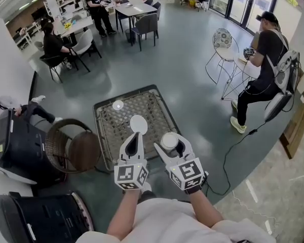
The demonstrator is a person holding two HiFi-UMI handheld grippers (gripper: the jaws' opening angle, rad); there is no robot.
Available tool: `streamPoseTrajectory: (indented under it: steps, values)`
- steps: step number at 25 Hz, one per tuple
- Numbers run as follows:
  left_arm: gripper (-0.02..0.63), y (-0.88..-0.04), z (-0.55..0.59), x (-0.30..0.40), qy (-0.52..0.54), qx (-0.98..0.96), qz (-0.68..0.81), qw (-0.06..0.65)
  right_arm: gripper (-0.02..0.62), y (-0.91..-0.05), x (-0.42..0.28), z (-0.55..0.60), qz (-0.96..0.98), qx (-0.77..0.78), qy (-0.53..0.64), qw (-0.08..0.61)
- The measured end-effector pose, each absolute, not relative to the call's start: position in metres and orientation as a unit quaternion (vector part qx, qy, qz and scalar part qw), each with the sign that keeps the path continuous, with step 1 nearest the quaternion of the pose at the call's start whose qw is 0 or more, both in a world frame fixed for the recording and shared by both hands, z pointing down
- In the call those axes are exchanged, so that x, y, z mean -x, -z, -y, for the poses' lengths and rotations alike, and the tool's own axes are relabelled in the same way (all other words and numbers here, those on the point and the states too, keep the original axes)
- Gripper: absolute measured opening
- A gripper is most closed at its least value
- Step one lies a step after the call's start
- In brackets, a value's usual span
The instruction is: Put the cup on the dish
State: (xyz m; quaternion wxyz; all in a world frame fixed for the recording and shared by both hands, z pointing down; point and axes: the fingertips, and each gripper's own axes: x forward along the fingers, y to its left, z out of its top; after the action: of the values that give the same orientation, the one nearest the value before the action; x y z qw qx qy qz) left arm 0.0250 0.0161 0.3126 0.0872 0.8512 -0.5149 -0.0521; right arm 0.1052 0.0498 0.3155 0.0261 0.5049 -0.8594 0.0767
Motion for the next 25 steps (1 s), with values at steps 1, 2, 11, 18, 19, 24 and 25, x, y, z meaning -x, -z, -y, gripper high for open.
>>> streamPoseTrajectory:
  steps: [1, 2, 11, 18, 19, 24, 25]
  values:
    - [0.005, -0.312, -0.005, -0.018, 0.054, -0.851, 0.515, 0.09, 0.252, -0.312, -0.099, -0.039, 0.858, -0.508, -0.072, 0.025]
    - [0.005, -0.313, 0.005, -0.011, 0.055, -0.85, 0.515, 0.095, 0.252, -0.311, -0.092, -0.03, 0.857, -0.511, -0.068, 0.025]
    - [0.005, -0.341, 0.053, 0.054, 0.044, -0.856, 0.507, 0.091, 0.252, -0.341, -0.044, 0.027, 0.84, -0.535, -0.083, 0.034]
    - [0.005, -0.376, 0.076, 0.081, 0.023, -0.838, 0.533, 0.109, 0.252, -0.371, -0.024, 0.054, 0.838, -0.534, -0.091, 0.061]
    - [0.005, -0.382, 0.078, 0.082, 0.024, -0.841, 0.529, 0.114, 0.252, -0.376, -0.021, 0.058, 0.84, -0.531, -0.091, 0.062]
    - [0.005, -0.416, 0.093, 0.091, 0.032, -0.838, 0.527, 0.138, 0.252, -0.406, -0.009, 0.085, 0.844, -0.527, -0.082, 0.061]
    - [0.005, -0.424, 0.096, 0.095, 0.023, -0.832, 0.535, 0.145, 0.252, -0.411, -0.007, 0.09, 0.844, -0.527, -0.078, 0.063]
